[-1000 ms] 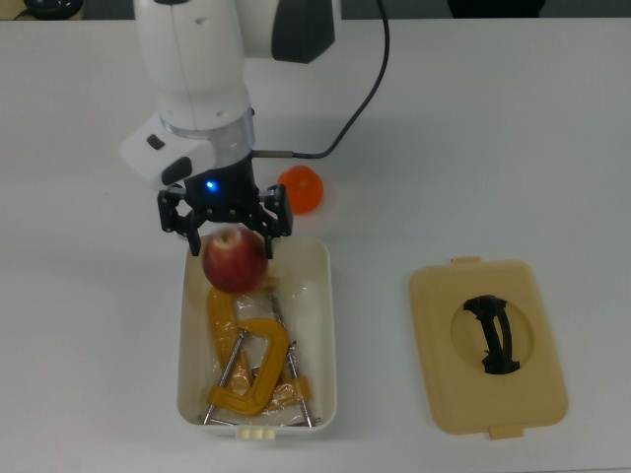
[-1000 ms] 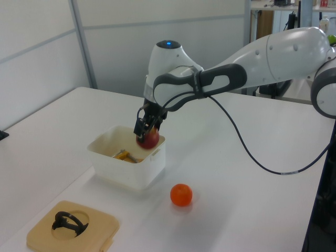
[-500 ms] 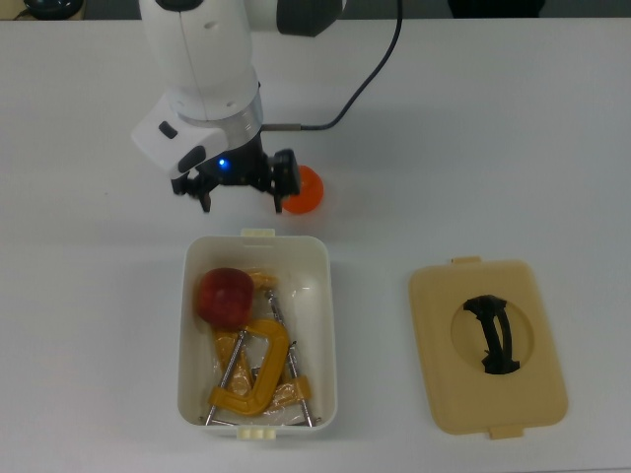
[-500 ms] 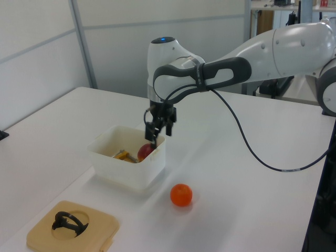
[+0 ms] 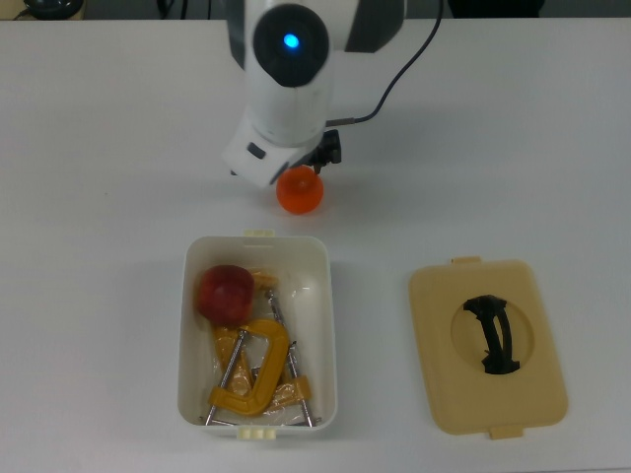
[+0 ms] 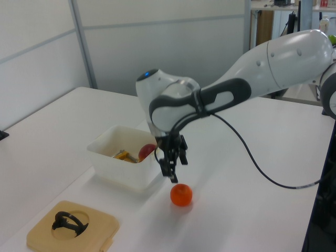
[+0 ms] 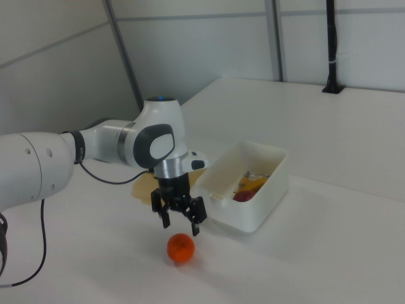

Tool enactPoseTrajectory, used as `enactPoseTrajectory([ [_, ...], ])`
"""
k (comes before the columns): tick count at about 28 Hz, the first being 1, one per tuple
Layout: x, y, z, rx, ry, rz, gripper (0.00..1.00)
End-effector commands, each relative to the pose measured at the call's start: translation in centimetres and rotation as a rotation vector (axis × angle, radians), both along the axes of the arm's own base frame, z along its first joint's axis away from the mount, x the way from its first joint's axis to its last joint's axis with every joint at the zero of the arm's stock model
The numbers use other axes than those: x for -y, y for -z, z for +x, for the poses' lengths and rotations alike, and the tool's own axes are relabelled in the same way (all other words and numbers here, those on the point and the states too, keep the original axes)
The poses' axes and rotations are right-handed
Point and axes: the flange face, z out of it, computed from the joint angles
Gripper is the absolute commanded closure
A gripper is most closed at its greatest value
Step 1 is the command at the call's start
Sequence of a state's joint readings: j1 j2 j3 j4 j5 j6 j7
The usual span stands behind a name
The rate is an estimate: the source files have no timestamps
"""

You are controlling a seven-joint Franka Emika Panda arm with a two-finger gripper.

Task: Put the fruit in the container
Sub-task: 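Move the gripper to the orange and grasp it, then lift the orange and carry it over the white bin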

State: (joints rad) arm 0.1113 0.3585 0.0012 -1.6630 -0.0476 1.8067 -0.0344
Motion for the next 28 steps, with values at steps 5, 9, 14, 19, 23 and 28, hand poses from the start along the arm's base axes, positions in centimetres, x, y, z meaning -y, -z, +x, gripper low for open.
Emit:
enactPoseTrajectory([
  [5,-1.6,3.7,-0.8,-0.065,-0.052,-0.076,0.00],
  [9,-2.4,5.1,-0.8,-0.076,-0.077,-0.100,0.00],
  [14,-2.6,6.1,-0.8,-0.086,-0.088,-0.112,0.00],
  [19,-3.1,6.0,-0.7,-0.082,-0.112,-0.123,0.59],
  [23,-3.2,5.5,-0.5,-0.072,-0.115,-0.119,0.96],
  [28,-3.2,3.6,0.0,-0.043,-0.112,-0.108,1.00],
])
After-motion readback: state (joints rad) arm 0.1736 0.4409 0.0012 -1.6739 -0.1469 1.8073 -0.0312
